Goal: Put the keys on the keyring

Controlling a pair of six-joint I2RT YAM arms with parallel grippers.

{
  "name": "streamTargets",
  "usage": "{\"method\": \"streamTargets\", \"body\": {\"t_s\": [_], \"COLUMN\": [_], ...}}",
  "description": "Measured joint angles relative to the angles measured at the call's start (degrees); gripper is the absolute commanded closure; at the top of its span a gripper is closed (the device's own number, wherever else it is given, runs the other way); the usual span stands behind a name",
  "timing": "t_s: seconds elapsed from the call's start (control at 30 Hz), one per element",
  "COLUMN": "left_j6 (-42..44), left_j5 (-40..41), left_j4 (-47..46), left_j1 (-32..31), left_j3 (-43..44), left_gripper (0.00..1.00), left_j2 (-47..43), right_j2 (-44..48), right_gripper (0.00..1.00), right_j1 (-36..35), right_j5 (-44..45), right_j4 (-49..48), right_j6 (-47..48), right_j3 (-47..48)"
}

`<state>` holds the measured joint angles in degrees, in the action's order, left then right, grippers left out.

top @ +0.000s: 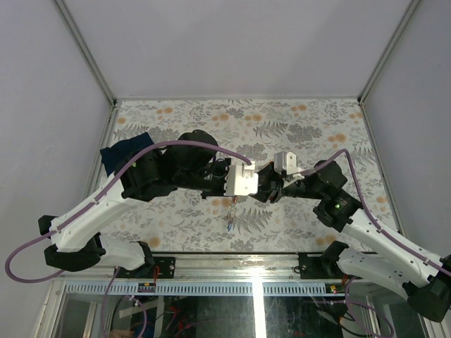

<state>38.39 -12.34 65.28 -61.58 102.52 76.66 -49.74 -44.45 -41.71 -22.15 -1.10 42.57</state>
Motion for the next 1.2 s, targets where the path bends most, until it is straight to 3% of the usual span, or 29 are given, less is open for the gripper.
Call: {"method": "streamTargets", "body": {"t_s": [0.63, 0.7, 0.8, 0.9, 1.07, 1.2], "left_j6": [0.02, 0.0, 0.0, 0.0, 0.13, 0.17], "left_j5": [0.37, 0.35, 0.39, 0.7, 0.74, 0.28], "left_j4": [-0.04, -0.02, -0.04, -0.09, -0.9, -4.79], "left_j1": [-0.26, -0.26, -0.26, -0.26, -0.28, -0.31], "left_j3": [0.0, 0.0, 0.0, 0.0, -0.39, -4.31], "left_gripper": [1.0, 1.0, 1.0, 1.0, 0.74, 0.66], "left_j2": [0.0, 0.0, 0.0, 0.0, -0.55, -4.5], "right_j2": [-1.66, -1.66, -1.66, -1.66, -1.6, -0.96], "right_gripper": [0.8, 0.84, 1.0, 1.0, 1.0, 1.0], "right_j1": [0.0, 0.0, 0.0, 0.0, 0.0, 0.0], "right_j5": [-1.05, -1.07, -1.14, -1.49, -1.49, -1.46], "right_j4": [-1.29, -1.4, -1.53, -1.64, -1.66, -0.02], "right_j6": [-0.66, -0.83, -0.9, -1.09, -1.03, -0.17], "right_j3": [0.0, 0.0, 0.0, 0.0, 0.0, 0.0]}}
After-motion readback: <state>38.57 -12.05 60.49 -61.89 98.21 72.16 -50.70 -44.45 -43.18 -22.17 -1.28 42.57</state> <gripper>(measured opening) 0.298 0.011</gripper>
